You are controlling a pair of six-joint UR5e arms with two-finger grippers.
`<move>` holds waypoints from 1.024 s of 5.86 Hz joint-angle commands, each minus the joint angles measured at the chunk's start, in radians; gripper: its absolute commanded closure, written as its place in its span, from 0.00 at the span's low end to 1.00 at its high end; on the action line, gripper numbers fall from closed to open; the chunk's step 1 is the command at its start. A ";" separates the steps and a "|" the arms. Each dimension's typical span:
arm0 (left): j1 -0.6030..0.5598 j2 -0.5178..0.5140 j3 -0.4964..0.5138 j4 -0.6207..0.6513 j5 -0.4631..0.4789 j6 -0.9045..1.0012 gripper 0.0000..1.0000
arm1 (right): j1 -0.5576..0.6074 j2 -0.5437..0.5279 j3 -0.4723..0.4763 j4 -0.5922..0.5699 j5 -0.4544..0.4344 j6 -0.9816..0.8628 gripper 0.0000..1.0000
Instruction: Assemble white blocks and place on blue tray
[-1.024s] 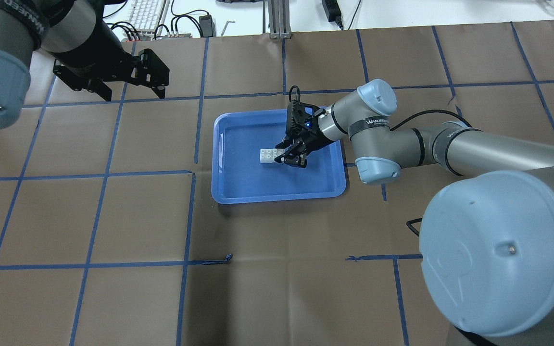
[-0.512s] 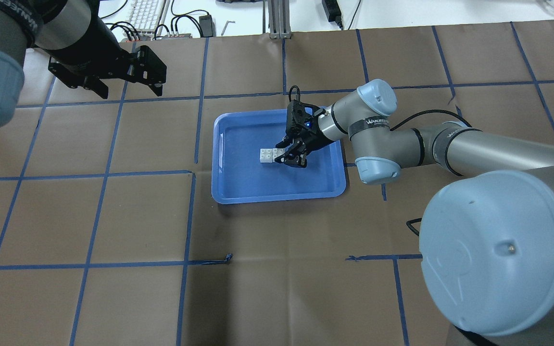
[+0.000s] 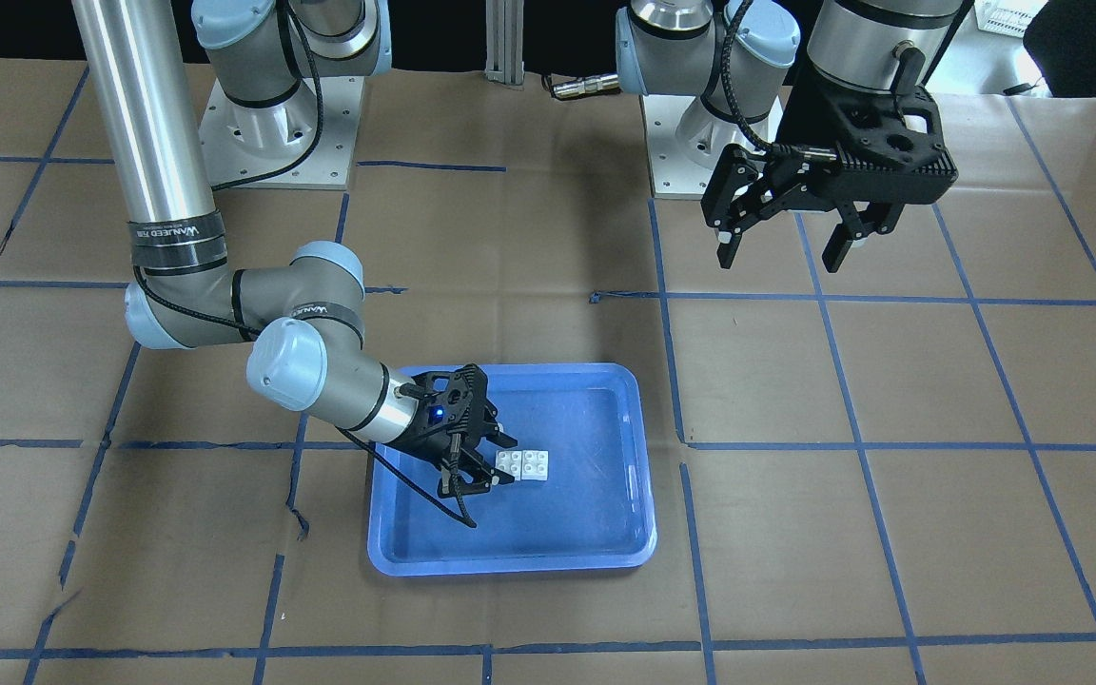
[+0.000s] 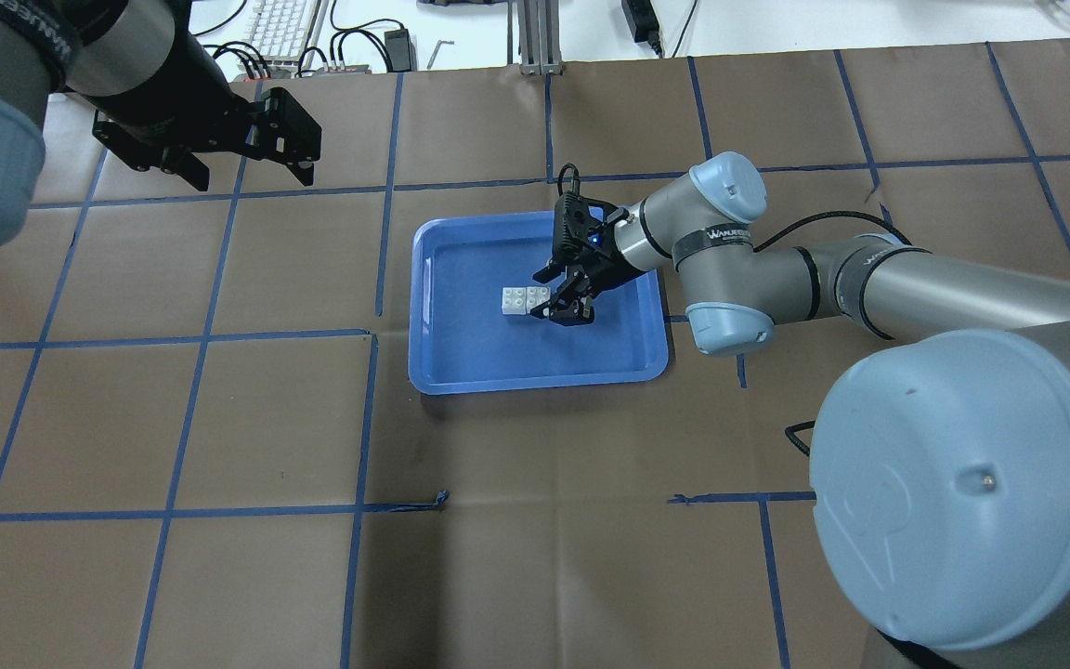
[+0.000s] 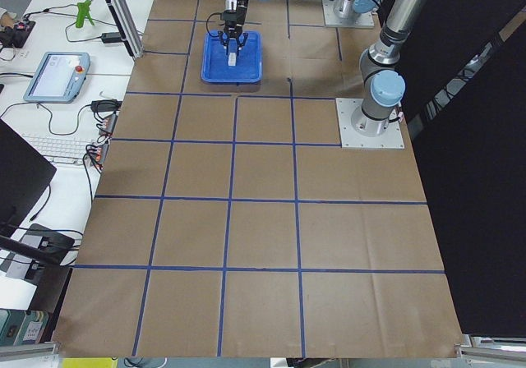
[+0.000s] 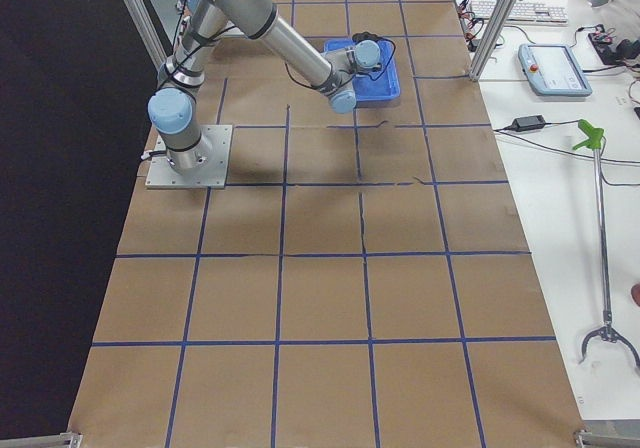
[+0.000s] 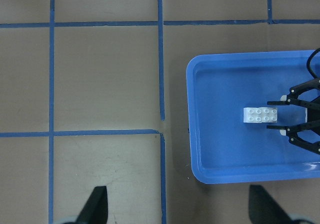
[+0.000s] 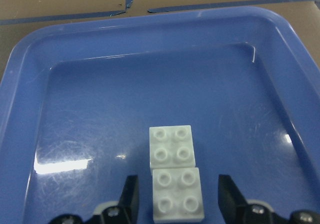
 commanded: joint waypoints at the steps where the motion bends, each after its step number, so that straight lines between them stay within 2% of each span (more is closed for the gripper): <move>1: 0.001 0.000 0.000 0.002 -0.001 0.000 0.01 | -0.001 -0.025 -0.029 0.010 -0.024 0.154 0.00; 2: 0.004 0.001 -0.002 0.002 0.001 0.000 0.01 | -0.010 -0.065 -0.046 0.022 -0.085 0.285 0.00; 3: 0.004 0.001 0.000 0.003 -0.001 0.000 0.01 | -0.012 -0.117 -0.051 0.042 -0.186 0.447 0.00; 4: 0.004 0.001 -0.002 0.003 -0.001 0.000 0.01 | -0.013 -0.168 -0.058 0.135 -0.275 0.531 0.00; 6: 0.004 0.001 -0.002 0.002 0.001 0.002 0.01 | -0.024 -0.264 -0.129 0.406 -0.467 0.754 0.00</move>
